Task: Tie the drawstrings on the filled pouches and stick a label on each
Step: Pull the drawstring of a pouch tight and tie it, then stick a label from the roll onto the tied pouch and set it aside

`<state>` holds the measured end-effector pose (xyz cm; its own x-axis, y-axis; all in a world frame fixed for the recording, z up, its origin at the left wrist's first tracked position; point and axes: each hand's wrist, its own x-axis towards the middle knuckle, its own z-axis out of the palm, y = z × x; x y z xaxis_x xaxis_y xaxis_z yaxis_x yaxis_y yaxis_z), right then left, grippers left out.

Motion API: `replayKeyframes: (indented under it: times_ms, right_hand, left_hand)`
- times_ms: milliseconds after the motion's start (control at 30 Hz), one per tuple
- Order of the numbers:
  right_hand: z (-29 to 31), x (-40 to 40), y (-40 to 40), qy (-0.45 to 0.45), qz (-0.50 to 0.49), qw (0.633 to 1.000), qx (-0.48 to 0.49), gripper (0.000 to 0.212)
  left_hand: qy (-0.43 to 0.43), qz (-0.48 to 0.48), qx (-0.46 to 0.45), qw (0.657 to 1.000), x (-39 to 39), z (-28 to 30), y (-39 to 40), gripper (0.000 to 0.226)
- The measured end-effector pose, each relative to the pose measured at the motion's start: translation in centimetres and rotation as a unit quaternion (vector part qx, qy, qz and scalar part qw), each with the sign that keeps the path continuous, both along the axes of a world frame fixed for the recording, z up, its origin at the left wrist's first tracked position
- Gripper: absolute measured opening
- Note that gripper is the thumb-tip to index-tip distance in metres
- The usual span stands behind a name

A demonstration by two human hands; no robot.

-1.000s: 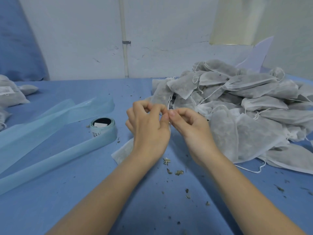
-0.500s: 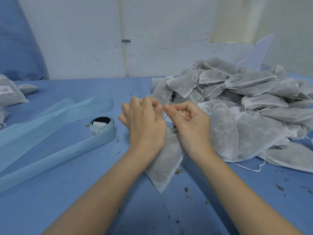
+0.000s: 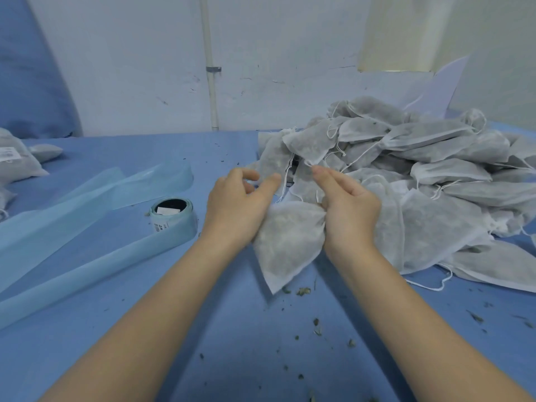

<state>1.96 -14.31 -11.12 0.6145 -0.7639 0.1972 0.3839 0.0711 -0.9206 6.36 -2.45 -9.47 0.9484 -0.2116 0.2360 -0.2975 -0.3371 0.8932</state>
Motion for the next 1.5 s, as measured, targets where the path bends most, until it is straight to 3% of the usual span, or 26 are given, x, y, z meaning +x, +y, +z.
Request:
replayKeyframes:
  times_ms: [67, 133, 233, 333, 500, 600, 700, 900, 1067, 1133, 1200, 1267, 1367, 1500]
  right_hand:
    - [-0.1, 0.4, -0.3, 0.002, -0.043, 0.998, 0.039, 0.017]
    - [-0.3, 0.7, -0.4, 0.004, -0.086, 0.994, 0.065, 0.017]
    - [-0.4, 0.8, -0.5, 0.016, -0.102, 0.992, 0.075, 0.015]
    - [-0.4, 0.5, -0.7, 0.020, -0.020, 0.999, 0.045, 0.015]
    - [-0.4, -0.5, -0.7, 0.029, 0.167, 0.984, -0.061, 0.007]
    - [-0.4, -0.7, -1.1, 0.060, 0.169, 0.975, -0.133, 0.010]
    - [-0.5, -0.8, -0.9, 0.081, 0.160, 0.957, -0.228, 0.017]
    - [-0.3, -0.7, -0.7, 0.077, 0.125, 0.932, -0.331, 0.013]
    - [0.7, -0.3, 0.4, 0.094, 0.142, 0.896, -0.411, 0.016]
    - [1.0, 0.3, 0.9, 0.086, 0.177, 0.902, -0.384, 0.023]
    - [1.0, 1.3, 1.9, 0.074, 0.204, 0.932, -0.289, 0.030]
    - [0.4, 2.8, 3.0, 0.115, 0.201, 0.942, -0.241, 0.036]
    - [-1.0, 4.9, 4.9, 0.218, 0.242, 0.896, -0.303, 0.049]
    - [-2.1, 6.7, 7.4, 0.244, 0.313, 0.838, -0.375, 0.071]
  left_hand:
    - [0.116, -0.068, -0.029, 0.990, 0.0, 0.1, 0.5, 0.043]
    - [0.234, -0.168, -0.049, 0.956, -0.1, -0.1, 0.8, 0.047]
    - [0.293, -0.221, -0.119, 0.923, -0.1, -0.7, 0.4, 0.032]
    - [0.286, -0.166, -0.178, 0.927, 0.1, -1.3, 0.1, 0.022]
    - [0.279, -0.141, -0.233, 0.921, 0.0, -1.7, -0.1, 0.025]
    - [0.288, -0.155, -0.274, 0.904, -0.1, -1.4, 0.0, 0.036]
    - [0.257, -0.176, -0.240, 0.919, -0.2, -1.4, 0.2, 0.051]
    - [0.205, -0.145, -0.248, 0.936, 0.3, -1.1, 0.3, 0.017]
    - [0.171, -0.088, -0.253, 0.948, 1.2, 0.3, 1.5, 0.014]
    - [0.173, -0.050, -0.260, 0.949, 2.0, 1.1, 2.4, 0.019]
    - [0.165, -0.008, -0.262, 0.951, 3.1, 1.8, 3.5, 0.023]
    - [0.147, 0.037, -0.259, 0.954, 4.2, 2.3, 5.0, 0.028]
    - [0.110, 0.113, -0.230, 0.960, 5.9, 2.6, 7.5, 0.029]
    - [0.071, 0.221, -0.141, 0.962, 7.3, 2.3, 10.0, 0.027]
